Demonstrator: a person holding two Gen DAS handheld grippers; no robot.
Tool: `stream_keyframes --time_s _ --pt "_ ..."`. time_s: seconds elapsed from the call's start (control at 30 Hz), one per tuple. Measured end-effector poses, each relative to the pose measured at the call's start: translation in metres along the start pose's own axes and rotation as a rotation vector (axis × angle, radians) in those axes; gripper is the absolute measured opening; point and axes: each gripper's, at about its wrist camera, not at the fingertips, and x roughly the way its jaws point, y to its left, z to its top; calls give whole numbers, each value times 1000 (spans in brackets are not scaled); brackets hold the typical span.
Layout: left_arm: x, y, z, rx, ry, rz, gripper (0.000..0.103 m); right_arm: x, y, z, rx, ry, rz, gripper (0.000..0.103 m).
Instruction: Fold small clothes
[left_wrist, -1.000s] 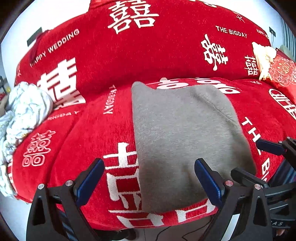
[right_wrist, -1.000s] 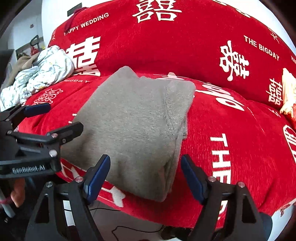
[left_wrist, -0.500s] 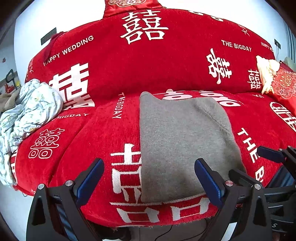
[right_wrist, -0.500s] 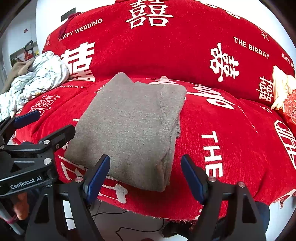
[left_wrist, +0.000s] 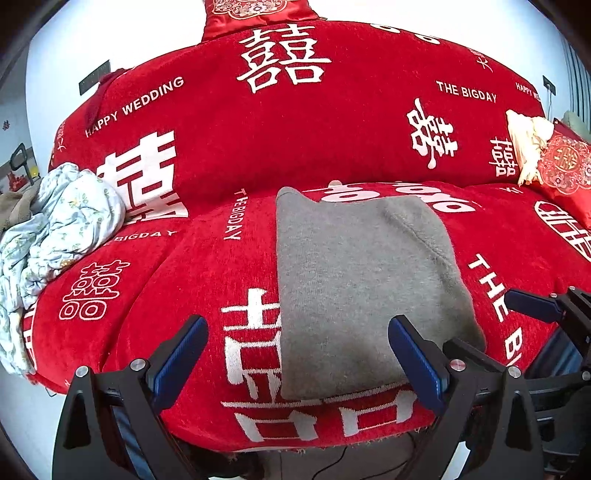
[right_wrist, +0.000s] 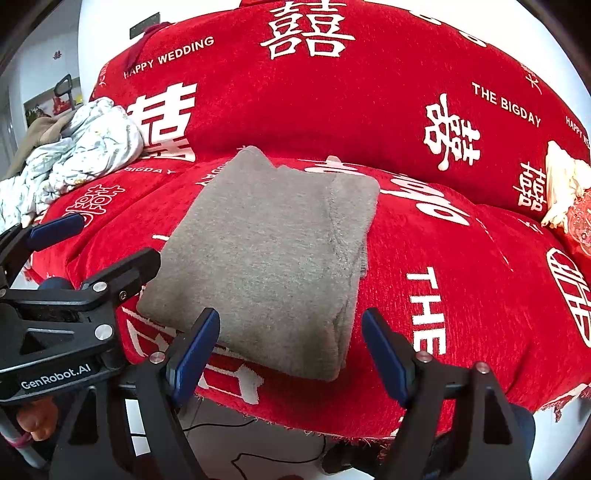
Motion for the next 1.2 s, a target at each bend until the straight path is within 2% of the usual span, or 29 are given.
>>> stream_keyframes --time_s 1.2 --pt "1 1 -3 0 8 28 99 2 2 -1 -8 15 -7 82"
